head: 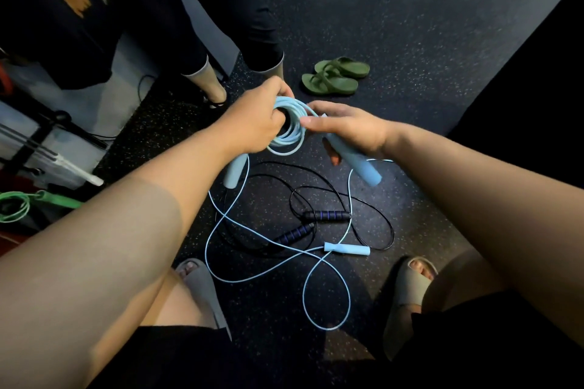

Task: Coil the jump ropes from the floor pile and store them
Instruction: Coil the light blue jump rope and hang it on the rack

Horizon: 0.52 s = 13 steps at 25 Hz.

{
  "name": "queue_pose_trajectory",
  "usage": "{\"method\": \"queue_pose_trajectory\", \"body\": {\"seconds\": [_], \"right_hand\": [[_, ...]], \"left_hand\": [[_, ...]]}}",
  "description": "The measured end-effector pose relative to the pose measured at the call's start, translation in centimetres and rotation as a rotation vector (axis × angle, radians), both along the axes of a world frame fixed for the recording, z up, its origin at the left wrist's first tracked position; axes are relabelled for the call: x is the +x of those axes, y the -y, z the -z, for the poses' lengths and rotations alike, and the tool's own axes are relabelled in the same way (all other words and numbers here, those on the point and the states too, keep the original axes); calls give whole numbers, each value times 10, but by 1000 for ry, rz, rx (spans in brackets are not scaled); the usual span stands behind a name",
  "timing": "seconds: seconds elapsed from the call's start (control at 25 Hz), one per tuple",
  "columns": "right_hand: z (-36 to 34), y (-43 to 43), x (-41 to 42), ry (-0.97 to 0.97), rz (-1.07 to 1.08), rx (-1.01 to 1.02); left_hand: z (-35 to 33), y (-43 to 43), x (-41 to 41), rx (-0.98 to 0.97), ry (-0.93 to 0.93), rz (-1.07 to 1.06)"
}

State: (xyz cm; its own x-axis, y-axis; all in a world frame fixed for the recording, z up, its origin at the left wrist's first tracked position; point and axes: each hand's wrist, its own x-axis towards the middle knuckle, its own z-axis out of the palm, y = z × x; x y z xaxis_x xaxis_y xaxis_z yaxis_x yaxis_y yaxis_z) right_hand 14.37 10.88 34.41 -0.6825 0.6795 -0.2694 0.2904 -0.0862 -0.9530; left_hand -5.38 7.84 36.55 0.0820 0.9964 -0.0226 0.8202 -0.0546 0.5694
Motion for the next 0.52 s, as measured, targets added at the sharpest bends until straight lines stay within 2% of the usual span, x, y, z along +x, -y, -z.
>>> {"method": "queue_pose_trajectory", "body": {"seconds": [0.16, 0.28, 0.4, 0.52], "right_hand": [[3, -1, -3, -72, 99, 183], [-4, -12, 11, -58, 43, 179], [2, -18, 18, 77, -49, 217], [9, -14, 11, 81, 13, 203]], "left_hand": [[-4, -1, -1, 17, -13, 55], [-8, -3, -11, -34, -35, 28], [-9, -3, -15, -55, -47, -26], [-3, 0, -7, -50, 1, -53]]}}
